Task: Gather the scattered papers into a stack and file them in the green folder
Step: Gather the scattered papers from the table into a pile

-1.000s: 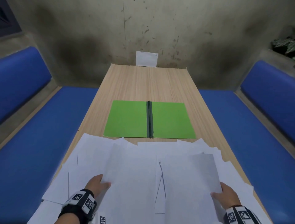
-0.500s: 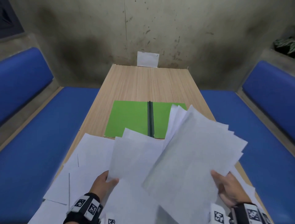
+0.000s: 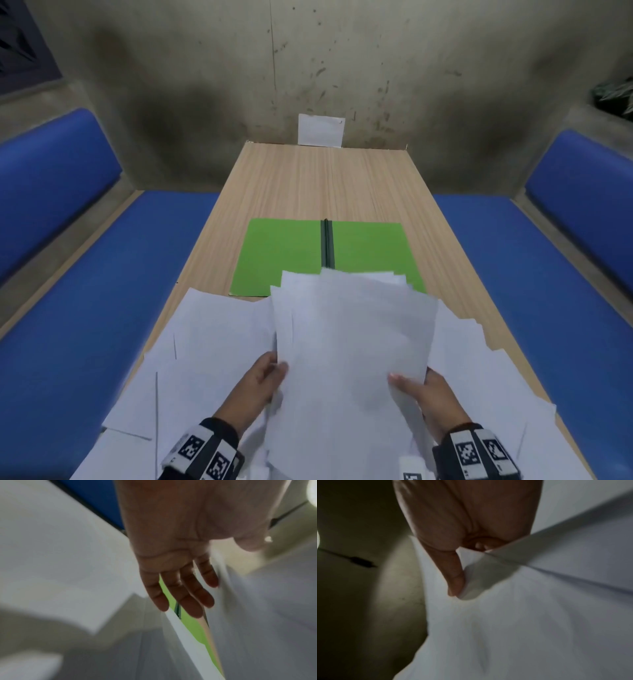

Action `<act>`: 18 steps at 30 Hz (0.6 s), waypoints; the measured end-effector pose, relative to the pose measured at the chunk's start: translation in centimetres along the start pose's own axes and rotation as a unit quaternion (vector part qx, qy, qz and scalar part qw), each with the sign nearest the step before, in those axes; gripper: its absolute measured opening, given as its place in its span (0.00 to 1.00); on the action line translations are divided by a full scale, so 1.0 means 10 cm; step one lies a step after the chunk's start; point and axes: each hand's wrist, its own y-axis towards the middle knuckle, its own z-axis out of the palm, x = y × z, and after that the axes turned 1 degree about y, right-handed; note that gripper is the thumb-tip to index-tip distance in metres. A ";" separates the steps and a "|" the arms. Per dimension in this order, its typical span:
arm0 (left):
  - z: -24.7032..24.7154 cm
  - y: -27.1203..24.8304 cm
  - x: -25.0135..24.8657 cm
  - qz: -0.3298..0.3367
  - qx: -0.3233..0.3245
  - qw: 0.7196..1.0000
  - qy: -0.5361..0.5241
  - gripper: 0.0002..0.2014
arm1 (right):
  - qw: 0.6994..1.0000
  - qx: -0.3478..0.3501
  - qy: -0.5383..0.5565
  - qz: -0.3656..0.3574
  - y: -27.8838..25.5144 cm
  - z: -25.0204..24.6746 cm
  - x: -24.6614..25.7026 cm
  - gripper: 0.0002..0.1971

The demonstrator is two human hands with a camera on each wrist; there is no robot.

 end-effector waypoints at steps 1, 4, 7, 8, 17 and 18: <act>0.02 0.01 -0.02 0.020 -0.005 1.000 0.010 0.32 | 0.999 -0.008 0.002 -0.031 -0.01 0.02 0.06 0.46; 0.02 0.02 -0.12 0.086 -0.074 0.993 0.023 0.14 | 0.995 -0.016 -0.002 -0.102 -0.13 0.14 0.34 0.15; 0.01 -0.07 -0.31 0.143 -0.111 0.981 0.070 0.11 | 0.990 0.006 -0.019 -0.143 -0.27 0.18 0.55 0.08; 0.01 -0.12 -0.35 0.156 -0.122 0.977 0.082 0.10 | 0.987 0.029 -0.026 -0.156 -0.32 0.19 0.59 0.15; 0.03 -0.25 -0.57 0.194 -0.081 0.978 -0.017 0.16 | 0.971 0.050 -0.068 -0.222 -0.36 0.36 0.64 0.32; 0.05 -0.27 -0.59 0.205 -0.076 0.975 -0.033 0.18 | 0.972 0.041 -0.055 -0.226 -0.36 0.39 0.66 0.30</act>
